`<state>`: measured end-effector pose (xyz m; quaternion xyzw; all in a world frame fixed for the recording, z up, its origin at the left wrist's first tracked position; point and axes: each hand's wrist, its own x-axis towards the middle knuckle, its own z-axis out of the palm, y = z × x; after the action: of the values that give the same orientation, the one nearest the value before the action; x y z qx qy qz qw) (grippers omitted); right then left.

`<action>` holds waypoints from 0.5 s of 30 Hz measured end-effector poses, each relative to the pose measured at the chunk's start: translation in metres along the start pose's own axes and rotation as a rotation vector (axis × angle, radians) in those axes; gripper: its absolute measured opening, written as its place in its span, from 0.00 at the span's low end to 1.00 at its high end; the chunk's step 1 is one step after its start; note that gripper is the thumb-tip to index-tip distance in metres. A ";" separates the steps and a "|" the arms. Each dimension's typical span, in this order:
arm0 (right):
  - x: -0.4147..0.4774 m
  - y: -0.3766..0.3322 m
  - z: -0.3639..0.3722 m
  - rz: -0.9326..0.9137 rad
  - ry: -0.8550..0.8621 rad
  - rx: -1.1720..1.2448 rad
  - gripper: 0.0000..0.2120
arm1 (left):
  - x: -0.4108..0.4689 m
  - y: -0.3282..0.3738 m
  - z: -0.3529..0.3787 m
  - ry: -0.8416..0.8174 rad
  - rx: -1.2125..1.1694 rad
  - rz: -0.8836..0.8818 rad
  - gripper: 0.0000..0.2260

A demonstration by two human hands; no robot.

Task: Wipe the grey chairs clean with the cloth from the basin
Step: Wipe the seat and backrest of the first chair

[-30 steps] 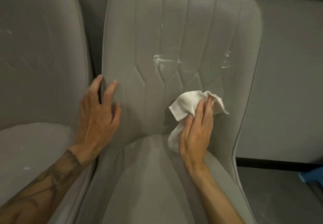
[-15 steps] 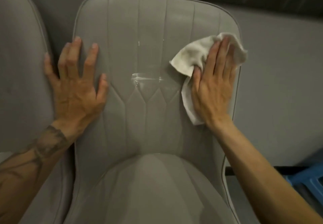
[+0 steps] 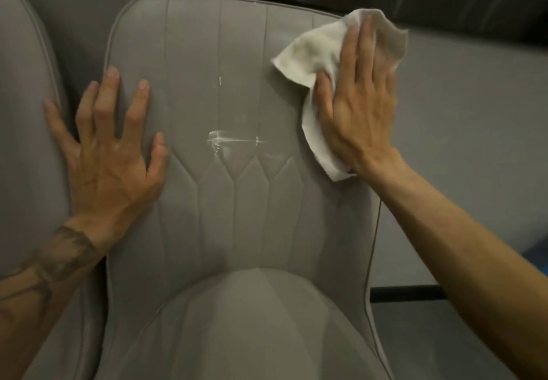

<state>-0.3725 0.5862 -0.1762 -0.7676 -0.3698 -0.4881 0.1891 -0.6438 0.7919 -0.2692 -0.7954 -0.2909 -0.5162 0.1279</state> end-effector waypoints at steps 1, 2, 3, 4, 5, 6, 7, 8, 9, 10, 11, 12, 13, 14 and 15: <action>0.004 -0.005 0.001 0.024 0.002 0.007 0.34 | 0.000 0.000 0.000 0.003 -0.004 -0.005 0.29; 0.000 -0.008 0.002 0.028 0.003 0.007 0.35 | 0.000 0.000 0.001 0.003 -0.010 -0.009 0.29; -0.011 -0.011 0.004 0.017 -0.001 -0.001 0.35 | 0.000 0.001 0.001 0.005 -0.014 -0.009 0.29; -0.028 -0.015 0.005 -0.005 -0.023 -0.015 0.36 | 0.000 0.001 0.002 0.009 -0.014 -0.007 0.29; -0.047 -0.018 0.007 -0.033 -0.062 -0.031 0.36 | 0.001 0.000 0.002 0.013 -0.016 -0.007 0.29; -0.068 -0.019 0.007 -0.057 -0.108 -0.053 0.37 | 0.001 -0.001 0.002 0.012 -0.026 -0.005 0.29; -0.085 -0.017 0.006 -0.078 -0.147 -0.075 0.36 | 0.001 -0.001 0.002 0.009 -0.040 -0.005 0.28; -0.094 -0.013 0.003 -0.101 -0.170 -0.086 0.36 | 0.001 0.000 0.001 0.006 -0.054 -0.010 0.28; -0.091 -0.007 0.000 -0.118 -0.174 -0.081 0.35 | 0.000 0.001 0.000 0.004 -0.062 -0.018 0.28; -0.076 -0.003 -0.001 -0.119 -0.150 -0.068 0.35 | -0.001 0.002 -0.001 -0.001 -0.063 -0.027 0.28; -0.055 -0.001 0.000 -0.099 -0.102 -0.055 0.34 | -0.001 0.003 -0.001 -0.009 -0.063 -0.034 0.28; -0.028 -0.001 0.002 -0.055 -0.040 -0.042 0.34 | 0.000 0.002 -0.001 -0.020 -0.065 -0.039 0.27; 0.000 -0.002 0.002 0.000 0.001 -0.016 0.33 | 0.000 0.002 -0.002 -0.033 -0.070 -0.038 0.28; 0.019 -0.004 0.002 0.050 0.017 0.010 0.33 | 0.000 0.002 -0.002 -0.041 -0.076 -0.033 0.28; 0.026 -0.006 0.003 0.083 0.015 0.022 0.33 | 0.000 0.002 -0.002 -0.040 -0.080 -0.030 0.28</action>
<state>-0.3684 0.6019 -0.1548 -0.7765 -0.3415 -0.4816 0.2203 -0.6436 0.7892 -0.2682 -0.8055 -0.2845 -0.5132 0.0825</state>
